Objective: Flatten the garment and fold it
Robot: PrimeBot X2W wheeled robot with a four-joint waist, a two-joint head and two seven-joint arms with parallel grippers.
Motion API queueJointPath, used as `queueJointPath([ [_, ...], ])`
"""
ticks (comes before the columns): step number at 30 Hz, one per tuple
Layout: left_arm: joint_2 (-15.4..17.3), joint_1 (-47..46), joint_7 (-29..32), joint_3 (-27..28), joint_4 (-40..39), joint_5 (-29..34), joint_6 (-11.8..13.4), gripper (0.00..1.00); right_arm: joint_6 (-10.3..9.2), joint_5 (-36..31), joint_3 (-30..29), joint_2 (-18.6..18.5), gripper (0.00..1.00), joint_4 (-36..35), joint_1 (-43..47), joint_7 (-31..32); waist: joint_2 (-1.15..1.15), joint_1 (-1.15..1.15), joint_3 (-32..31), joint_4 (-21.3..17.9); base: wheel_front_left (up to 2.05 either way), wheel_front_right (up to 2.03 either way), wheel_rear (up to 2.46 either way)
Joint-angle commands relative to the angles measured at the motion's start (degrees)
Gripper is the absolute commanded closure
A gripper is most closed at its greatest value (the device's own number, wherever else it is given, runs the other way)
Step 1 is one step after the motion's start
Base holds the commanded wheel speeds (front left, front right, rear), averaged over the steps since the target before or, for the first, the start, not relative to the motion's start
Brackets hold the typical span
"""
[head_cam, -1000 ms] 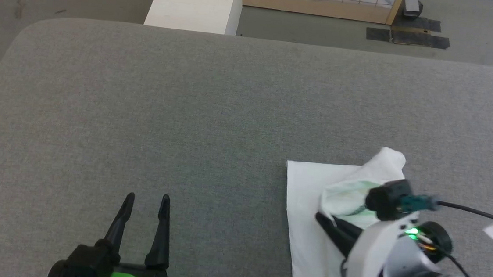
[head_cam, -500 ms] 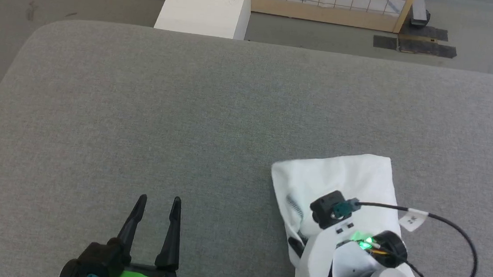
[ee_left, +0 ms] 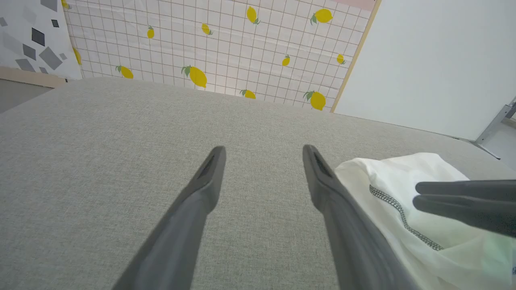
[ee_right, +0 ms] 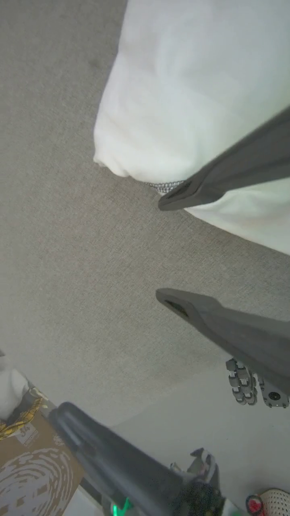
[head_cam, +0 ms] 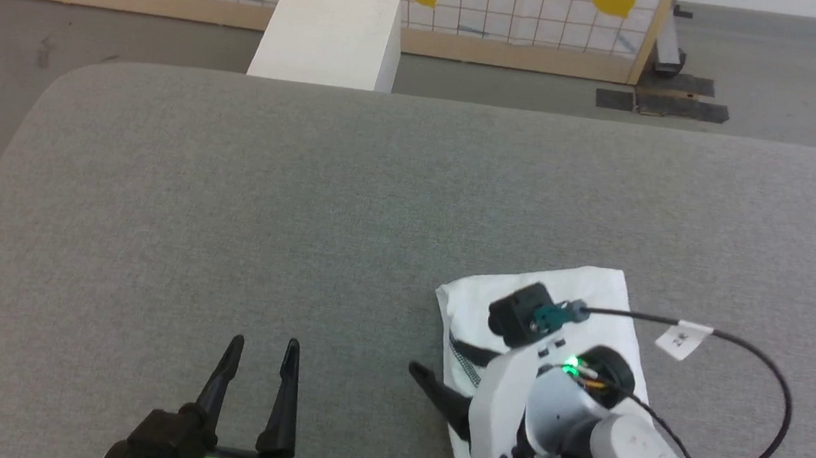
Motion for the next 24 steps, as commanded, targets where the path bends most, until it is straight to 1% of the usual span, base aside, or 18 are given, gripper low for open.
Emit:
queueJointPath([
  [1, 0.10, 0.59, -0.22, 0.22, 0.15, -0.45, -0.22, 0.00, -0.09, 0.88, -0.21, 0.05, 0.00, -1.20, -1.10, -0.37, 0.00, 0.00, -0.97, -0.96, 0.00, 0.00, 0.00],
  [4, 0.36, 0.88, -0.22, 0.30, -0.09, -0.47, -0.16, 0.00, -0.09, 1.10, -2.41, 0.05, 0.00, -4.15, -1.70, -0.42, 0.00, 0.00, -1.39, -1.72, 0.00, 0.00, 0.00],
  [8, 0.60, 0.97, -0.22, 0.33, -0.67, -0.43, 0.01, 0.00, -0.09, -1.55, -7.84, 0.05, 0.00, -7.82, -1.33, -0.34, 0.00, 0.00, -1.19, -2.42, 0.00, 0.00, 0.00],
  [15, 0.63, 0.56, -0.22, 0.40, -2.75, 0.41, 0.33, 0.00, -0.09, -5.70, -22.19, -0.51, 0.00, -13.13, 3.85, -0.84, 0.00, 0.00, 0.85, -2.91, 0.00, 0.00, 0.00],
  [19, 0.51, 0.06, -0.22, 0.26, -3.36, 0.78, 0.47, 0.00, -0.09, -6.90, -27.97, -0.57, 0.00, -13.69, 8.14, -0.31, 0.00, 0.00, 2.26, -2.59, 0.00, 0.00, 0.00],
  [21, 0.45, -0.18, -0.22, 0.23, -3.45, 0.86, 0.62, 0.00, -0.09, -7.05, -29.73, -0.50, 0.00, -13.25, 9.74, -0.04, 0.00, 0.00, 3.08, -2.45, 0.00, 0.00, 0.00],
  [24, 0.40, -0.78, -0.22, 0.06, -3.38, 1.12, 0.58, 0.00, -0.09, -6.79, -30.90, -0.37, 0.00, -11.93, 10.88, 0.08, 0.00, 0.00, 4.19, -2.06, 0.00, 0.00, 0.00],
])
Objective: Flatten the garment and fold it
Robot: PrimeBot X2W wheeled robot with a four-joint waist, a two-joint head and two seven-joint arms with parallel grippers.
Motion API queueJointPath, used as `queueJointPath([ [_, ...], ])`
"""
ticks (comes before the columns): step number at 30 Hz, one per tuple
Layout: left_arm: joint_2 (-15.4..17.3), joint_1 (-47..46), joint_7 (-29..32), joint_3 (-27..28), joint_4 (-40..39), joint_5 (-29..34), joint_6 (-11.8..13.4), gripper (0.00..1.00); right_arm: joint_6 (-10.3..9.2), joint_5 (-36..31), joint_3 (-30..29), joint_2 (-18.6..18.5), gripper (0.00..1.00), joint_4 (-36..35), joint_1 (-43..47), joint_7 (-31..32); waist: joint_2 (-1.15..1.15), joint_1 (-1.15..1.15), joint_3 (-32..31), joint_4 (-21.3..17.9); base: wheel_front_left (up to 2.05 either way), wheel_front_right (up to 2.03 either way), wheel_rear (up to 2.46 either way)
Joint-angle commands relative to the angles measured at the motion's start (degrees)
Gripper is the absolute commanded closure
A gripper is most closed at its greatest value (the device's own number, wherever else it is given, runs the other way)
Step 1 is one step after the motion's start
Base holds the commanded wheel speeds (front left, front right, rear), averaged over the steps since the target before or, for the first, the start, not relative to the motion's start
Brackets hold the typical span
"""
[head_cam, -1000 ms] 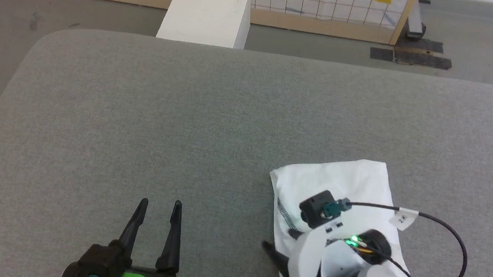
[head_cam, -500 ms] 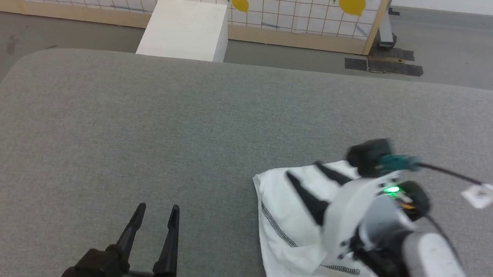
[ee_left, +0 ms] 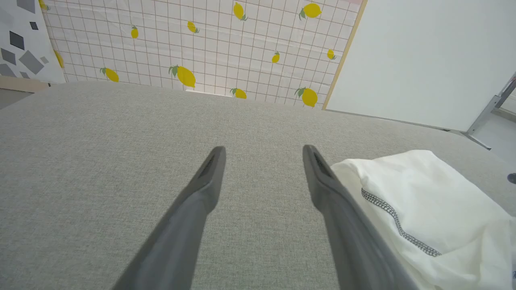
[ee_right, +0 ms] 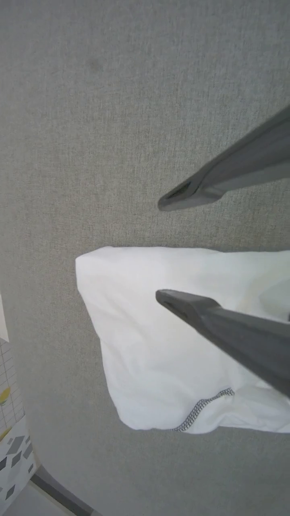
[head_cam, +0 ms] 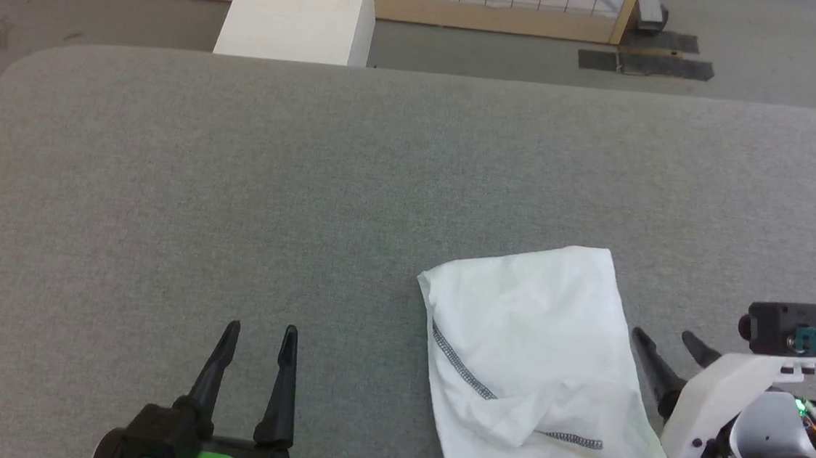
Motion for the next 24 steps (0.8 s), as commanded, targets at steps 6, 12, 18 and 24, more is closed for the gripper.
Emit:
queueJointPath([
  [6, -0.01, -2.20, -0.22, -0.06, 0.03, 0.65, -0.17, 0.00, -0.09, 0.04, -0.17, 0.30, 0.00, 4.01, -0.98, -0.63, 0.00, 0.00, 2.45, 1.53, 0.00, 0.00, 0.00],
  [12, -0.04, -2.97, -0.22, -0.22, 0.39, 0.73, -0.54, 0.00, -0.09, 1.01, 1.32, 0.42, 0.00, 8.82, -2.06, 0.27, 0.00, 0.00, 3.64, 3.03, 0.00, 0.00, 0.00],
  [18, -0.12, -3.47, -0.22, -0.31, 0.86, 0.58, -0.82, 0.00, -0.09, 2.25, 2.41, 0.45, 0.12, 12.63, -1.57, 4.51, 0.00, 0.00, 4.10, 3.68, 0.00, 0.00, 0.00],
  [24, -0.28, -4.29, -0.22, -0.26, 1.43, 0.44, -0.95, 0.00, -0.09, 2.41, 0.94, 0.46, 1.00, 14.66, -3.51, 1.71, 0.00, 0.00, 3.79, 3.19, 0.00, 0.00, 0.00],
])
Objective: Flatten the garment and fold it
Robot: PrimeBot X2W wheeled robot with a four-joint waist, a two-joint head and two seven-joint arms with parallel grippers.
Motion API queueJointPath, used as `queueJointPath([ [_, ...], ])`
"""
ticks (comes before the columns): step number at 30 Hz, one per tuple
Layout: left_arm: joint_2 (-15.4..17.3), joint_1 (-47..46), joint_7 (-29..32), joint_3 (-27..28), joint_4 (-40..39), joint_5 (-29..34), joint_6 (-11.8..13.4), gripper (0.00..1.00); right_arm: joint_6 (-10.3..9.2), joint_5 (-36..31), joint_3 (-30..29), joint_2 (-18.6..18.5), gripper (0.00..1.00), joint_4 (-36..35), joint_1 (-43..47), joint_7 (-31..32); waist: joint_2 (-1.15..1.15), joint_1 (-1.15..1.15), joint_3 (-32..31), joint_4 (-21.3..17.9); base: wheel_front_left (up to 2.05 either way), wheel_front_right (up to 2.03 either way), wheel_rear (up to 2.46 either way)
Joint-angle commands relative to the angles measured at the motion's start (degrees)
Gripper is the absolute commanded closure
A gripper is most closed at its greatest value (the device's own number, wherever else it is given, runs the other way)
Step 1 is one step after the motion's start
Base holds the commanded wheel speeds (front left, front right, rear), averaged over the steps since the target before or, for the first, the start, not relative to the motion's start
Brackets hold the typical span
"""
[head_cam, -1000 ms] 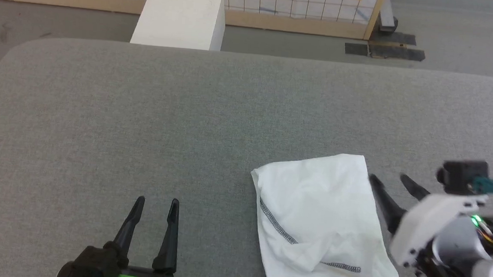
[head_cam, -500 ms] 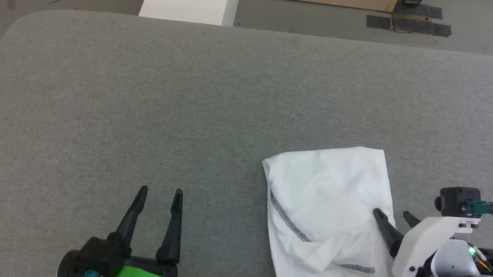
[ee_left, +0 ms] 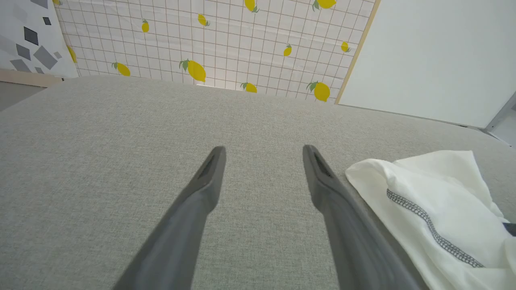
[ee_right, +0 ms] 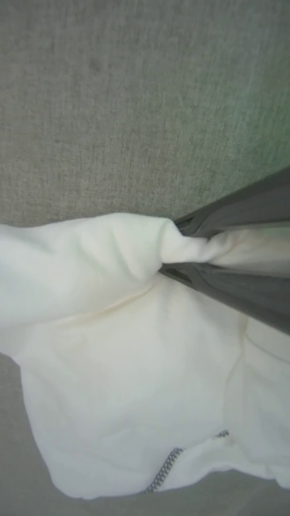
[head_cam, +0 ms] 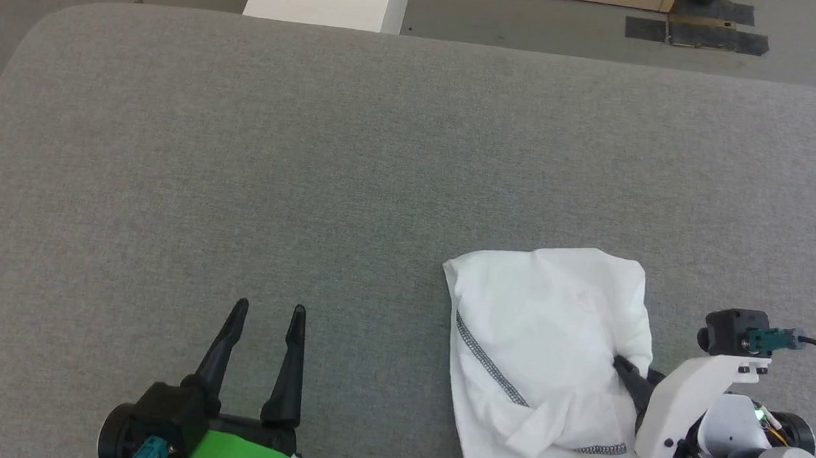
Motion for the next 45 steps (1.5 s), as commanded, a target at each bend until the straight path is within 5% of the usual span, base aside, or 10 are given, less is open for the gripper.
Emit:
queueJointPath([
  [1, -0.21, -0.93, -0.22, 0.09, 0.14, -0.11, -0.22, 0.00, -0.12, -0.43, -0.17, 0.14, 1.00, 1.47, -0.57, -0.64, 0.00, 0.00, -0.34, -0.60, 0.00, 0.00, 0.00],
  [8, -0.16, -0.45, -0.22, 0.37, 0.31, 0.21, -0.52, 0.00, -0.12, -2.80, -1.50, -0.56, 1.00, 1.09, -3.93, -1.16, 0.00, 0.00, -1.38, -3.95, 0.00, 0.00, 0.00],
  [29, 1.86, -5.77, 0.35, -0.66, -1.90, 2.76, -0.57, 0.00, -0.12, -6.36, 2.46, -28.05, 1.00, -1.68, -15.09, 0.79, 0.00, 0.00, 6.70, -14.19, 0.00, 0.00, 0.00],
  [45, 2.81, -13.16, 0.06, -1.21, -9.05, 5.99, 0.51, 0.00, -0.12, -13.48, -8.35, -37.07, 1.00, 8.81, -23.68, -4.51, 0.00, 0.00, 19.23, -14.26, 0.00, 0.00, 0.00],
])
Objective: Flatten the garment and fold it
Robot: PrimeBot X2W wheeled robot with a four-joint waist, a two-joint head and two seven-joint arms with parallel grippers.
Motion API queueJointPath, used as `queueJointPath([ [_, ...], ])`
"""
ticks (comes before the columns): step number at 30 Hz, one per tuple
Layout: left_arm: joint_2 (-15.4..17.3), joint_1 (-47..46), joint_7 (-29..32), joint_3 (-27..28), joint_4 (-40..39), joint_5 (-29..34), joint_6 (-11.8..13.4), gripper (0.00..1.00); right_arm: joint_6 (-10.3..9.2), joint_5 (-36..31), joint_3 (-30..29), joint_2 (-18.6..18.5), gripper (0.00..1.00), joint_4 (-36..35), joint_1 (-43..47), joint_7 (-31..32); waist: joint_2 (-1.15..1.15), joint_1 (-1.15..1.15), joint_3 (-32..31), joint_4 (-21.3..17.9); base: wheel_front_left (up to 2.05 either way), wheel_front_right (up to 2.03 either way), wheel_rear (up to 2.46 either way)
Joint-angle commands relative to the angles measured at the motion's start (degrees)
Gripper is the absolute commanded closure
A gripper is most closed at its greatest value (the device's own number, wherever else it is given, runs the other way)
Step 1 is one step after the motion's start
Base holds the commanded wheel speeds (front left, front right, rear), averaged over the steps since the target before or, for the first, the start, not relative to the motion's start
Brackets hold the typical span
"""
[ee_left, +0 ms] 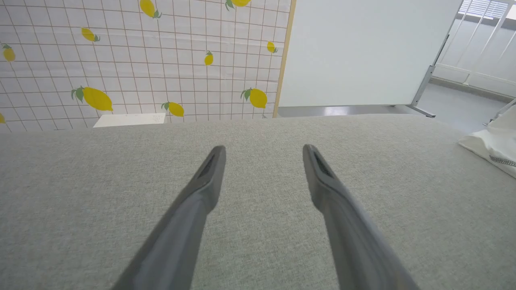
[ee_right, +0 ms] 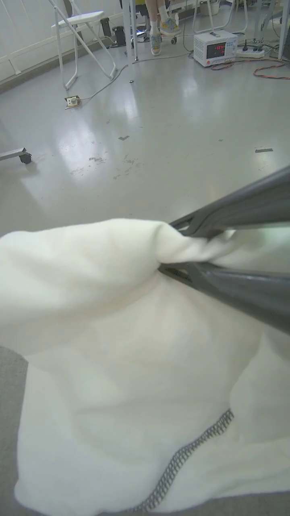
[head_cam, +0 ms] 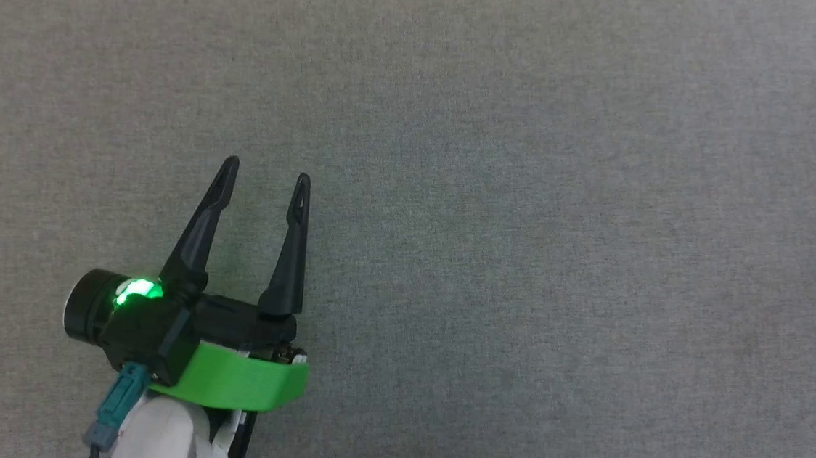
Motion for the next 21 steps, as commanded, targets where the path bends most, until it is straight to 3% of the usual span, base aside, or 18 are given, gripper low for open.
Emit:
queueJointPath([
  [1, 0.09, -1.29, -0.45, -0.20, -0.58, 0.98, 0.29, 0.00, -0.11, -0.85, -0.51, 0.22, 1.00, 0.88, -1.53, -0.86, 0.00, -0.01, 3.41, -0.14, 0.00, 0.00, 0.00],
  [5, -0.14, -2.39, -0.56, 0.03, -1.74, 1.54, 1.05, 0.00, -0.11, -2.04, -1.12, 1.61, 1.00, 3.26, -3.24, -2.32, 0.00, -0.01, 5.00, -0.26, 0.00, 0.00, 0.00],
  [6, -0.20, -2.61, -0.58, 0.21, -2.04, 1.67, 1.32, 0.00, -0.11, -2.31, -1.17, 1.95, 0.91, 3.66, -3.60, -2.59, 0.00, -0.01, 5.27, -0.32, 0.00, 0.00, 0.00],
  [7, -0.05, -2.85, -0.60, 0.36, -2.21, 2.37, 1.75, 0.00, -0.11, -2.69, -1.21, 2.34, 0.72, 4.17, -4.00, -2.96, 0.00, -0.01, 5.42, -0.37, 0.00, 0.00, 0.00],
  [8, 0.09, -3.13, -0.61, 0.50, -2.41, 2.81, 1.98, 0.00, -0.11, -2.97, -1.22, 2.60, 0.58, 4.53, -4.32, -3.21, 0.00, -0.01, 5.53, -0.40, 0.00, 0.00, 0.00],
  [9, 0.03, -3.39, -0.63, 0.79, -2.62, 2.89, 2.28, 0.00, -0.11, -3.30, -1.25, 2.88, 0.04, 4.97, -4.71, -3.54, 0.00, -0.01, 5.58, -0.46, 0.00, 0.00, 0.00],
  [10, -0.03, -3.59, -0.63, 1.07, -2.78, 2.95, 2.57, 0.00, -0.11, -3.59, -1.28, 3.07, 0.00, 5.30, -4.98, -3.84, 0.00, -0.01, 5.55, -0.51, 0.00, 0.00, 0.00],
  [21, -1.09, -1.77, -0.66, 2.72, -2.22, 1.85, 3.83, 0.00, -0.11, -4.66, -3.26, 6.69, 0.00, 6.86, -5.13, -7.10, 0.00, -0.01, -2.12, -1.02, 0.00, 0.00, 0.00],
])
